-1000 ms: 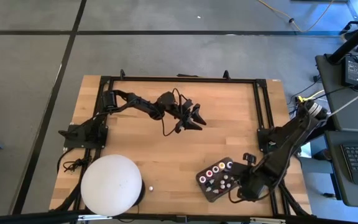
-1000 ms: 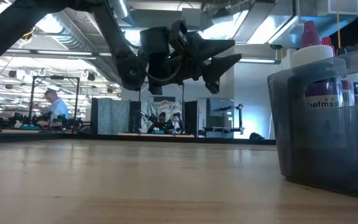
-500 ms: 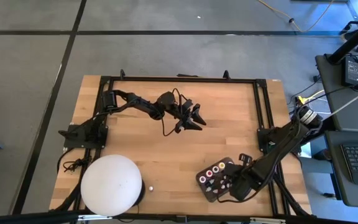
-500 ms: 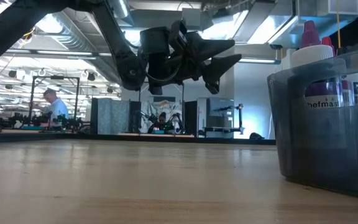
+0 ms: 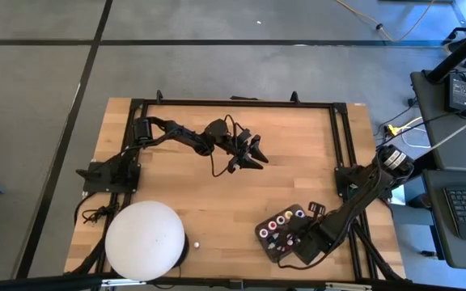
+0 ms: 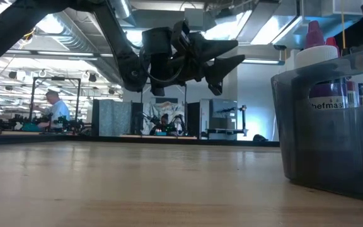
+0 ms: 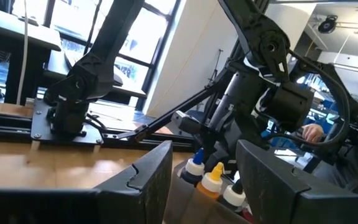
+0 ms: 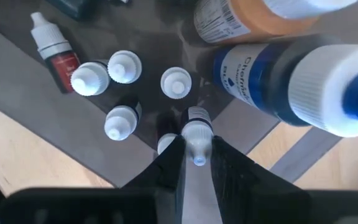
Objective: Pick & Place food coloring
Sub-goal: Put the small red food coloring bottle into the bin, then put the small purple food coloring bottle into the bin
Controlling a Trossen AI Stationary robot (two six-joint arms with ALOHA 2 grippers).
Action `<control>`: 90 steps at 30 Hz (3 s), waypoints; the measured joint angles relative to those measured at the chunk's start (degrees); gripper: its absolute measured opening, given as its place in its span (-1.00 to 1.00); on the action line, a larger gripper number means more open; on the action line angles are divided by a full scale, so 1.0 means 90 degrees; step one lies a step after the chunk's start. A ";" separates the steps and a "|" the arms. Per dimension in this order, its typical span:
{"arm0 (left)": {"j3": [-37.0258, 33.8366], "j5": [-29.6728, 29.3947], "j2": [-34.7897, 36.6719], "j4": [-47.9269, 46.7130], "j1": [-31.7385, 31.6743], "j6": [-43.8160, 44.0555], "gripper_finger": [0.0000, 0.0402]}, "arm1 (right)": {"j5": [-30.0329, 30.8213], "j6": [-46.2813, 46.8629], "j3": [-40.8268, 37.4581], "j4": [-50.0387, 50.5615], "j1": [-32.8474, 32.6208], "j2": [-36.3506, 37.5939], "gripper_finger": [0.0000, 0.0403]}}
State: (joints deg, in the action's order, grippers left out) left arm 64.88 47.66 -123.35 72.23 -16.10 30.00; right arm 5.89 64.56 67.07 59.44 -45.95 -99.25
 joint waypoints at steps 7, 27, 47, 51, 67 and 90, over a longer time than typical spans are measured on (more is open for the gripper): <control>0.0000 0.0000 0.0000 -0.0005 0.0000 0.0088 -0.13 | 0.0002 -0.0240 0.0000 -0.0007 0.0000 -0.0004 -0.67; 0.0000 -0.0001 0.0000 -0.0005 -0.0002 0.0089 -0.13 | 0.0053 -0.0529 -0.0005 0.0083 0.0028 0.0007 -0.45; 0.0502 0.2686 0.0044 -0.0021 0.0514 0.1262 -0.14 | 0.2649 -0.1398 -0.0665 0.0745 -0.0404 0.3644 -0.46; 0.0583 0.3363 0.0044 -0.0024 0.0921 0.2185 -0.14 | 0.3111 -0.1676 -0.1306 0.0129 -0.0352 0.4513 -0.46; 0.0586 0.2483 0.0044 -0.2490 0.2238 0.5963 -0.12 | 0.3832 -0.2730 -0.1668 -0.0335 0.0152 0.5371 -0.46; 0.0585 -0.2570 0.1746 -1.1243 0.2405 0.2718 -0.13 | 0.3891 -0.2898 -0.1668 -0.0308 0.0177 0.5363 -0.46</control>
State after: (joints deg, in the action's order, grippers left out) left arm 70.15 24.53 -107.64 -28.96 5.55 54.47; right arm 40.91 38.48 52.05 56.66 -44.36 -50.99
